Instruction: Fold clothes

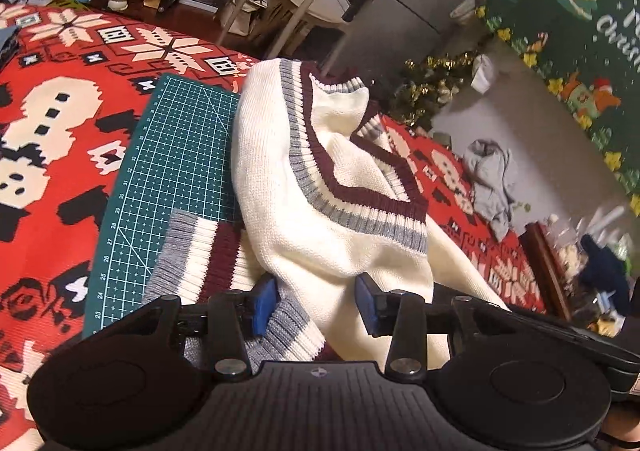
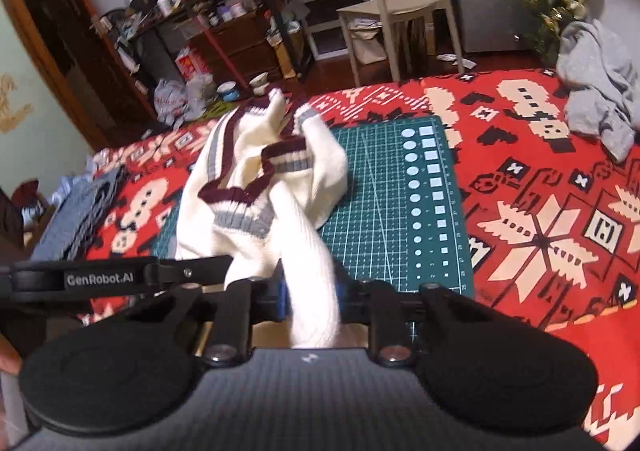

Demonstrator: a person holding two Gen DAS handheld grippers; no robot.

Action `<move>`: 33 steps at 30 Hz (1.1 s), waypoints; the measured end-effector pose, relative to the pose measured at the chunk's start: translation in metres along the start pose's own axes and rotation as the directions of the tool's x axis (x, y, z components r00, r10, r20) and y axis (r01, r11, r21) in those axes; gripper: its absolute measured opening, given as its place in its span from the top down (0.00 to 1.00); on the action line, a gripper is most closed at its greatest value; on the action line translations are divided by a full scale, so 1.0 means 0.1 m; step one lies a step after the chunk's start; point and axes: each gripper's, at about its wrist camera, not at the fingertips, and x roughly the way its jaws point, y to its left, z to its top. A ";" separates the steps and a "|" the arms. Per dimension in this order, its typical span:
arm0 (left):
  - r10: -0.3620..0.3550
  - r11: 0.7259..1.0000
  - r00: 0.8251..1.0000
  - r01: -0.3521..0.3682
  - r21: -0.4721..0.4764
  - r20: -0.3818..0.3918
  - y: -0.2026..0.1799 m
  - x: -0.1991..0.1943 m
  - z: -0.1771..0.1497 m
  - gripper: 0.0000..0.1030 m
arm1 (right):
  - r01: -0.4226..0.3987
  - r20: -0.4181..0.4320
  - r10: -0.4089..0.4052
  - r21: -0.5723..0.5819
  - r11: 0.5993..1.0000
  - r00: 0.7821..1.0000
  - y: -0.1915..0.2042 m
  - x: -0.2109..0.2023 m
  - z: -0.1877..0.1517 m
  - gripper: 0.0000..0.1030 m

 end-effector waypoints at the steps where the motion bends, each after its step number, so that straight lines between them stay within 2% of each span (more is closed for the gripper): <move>1: 0.000 1.000 1.000 0.000 -0.009 0.011 0.01 0.00 0.00 0.70 | -0.003 0.011 0.003 0.004 1.000 1.000 0.00 -0.02 0.01 0.84; 2: 0.000 1.000 1.000 0.000 -0.017 0.022 0.02 -0.01 0.00 0.82 | -0.006 0.028 0.005 0.011 1.000 1.000 0.00 -0.04 0.03 0.84; 3: 0.001 1.000 0.999 0.000 -0.026 0.033 0.02 -0.02 0.00 0.87 | -0.010 0.041 0.009 0.018 1.000 0.999 0.01 -0.07 0.04 0.85; 5: 0.008 0.999 0.998 -0.005 -0.041 0.060 0.00 -0.04 0.00 0.91 | -0.007 0.071 0.006 0.020 1.000 0.997 0.02 -0.14 0.07 0.85; 10: 0.055 0.998 0.986 -0.056 0.006 0.159 -0.18 -0.26 0.04 0.93 | 0.012 0.125 -0.014 0.023 1.000 0.992 0.01 -0.29 0.12 0.86; 14: 0.049 0.999 0.969 -0.048 -0.009 0.243 -0.21 -0.49 0.11 0.93 | -0.058 0.180 0.035 0.122 0.991 0.983 -0.11 -0.45 0.17 0.85; 18: 0.027 1.000 0.950 -0.028 -0.002 0.310 -0.28 -0.63 0.25 0.93 | -0.038 0.225 0.016 0.094 0.995 0.974 -0.01 -0.45 0.24 0.86; 21: 0.048 0.998 0.941 -0.063 0.032 0.336 -0.33 -0.60 0.41 0.94 | -0.019 0.247 0.005 0.055 0.998 0.969 0.08 -0.36 0.33 0.86; 25: 0.036 0.998 0.939 -0.050 0.031 0.342 -0.31 -0.51 0.72 0.94 | -0.011 0.276 0.001 0.033 0.999 0.961 0.11 -0.23 0.54 0.86; 30: 0.046 0.979 0.928 -0.116 0.168 0.369 -0.42 -0.38 0.95 0.93 | -0.022 0.313 0.010 0.035 0.999 0.950 0.07 -0.02 0.83 0.86; 33: 0.066 0.969 0.936 -0.143 0.200 0.346 -0.34 -0.20 0.99 0.93 | -0.008 0.305 0.005 0.007 1.000 0.952 0.05 0.20 0.95 0.86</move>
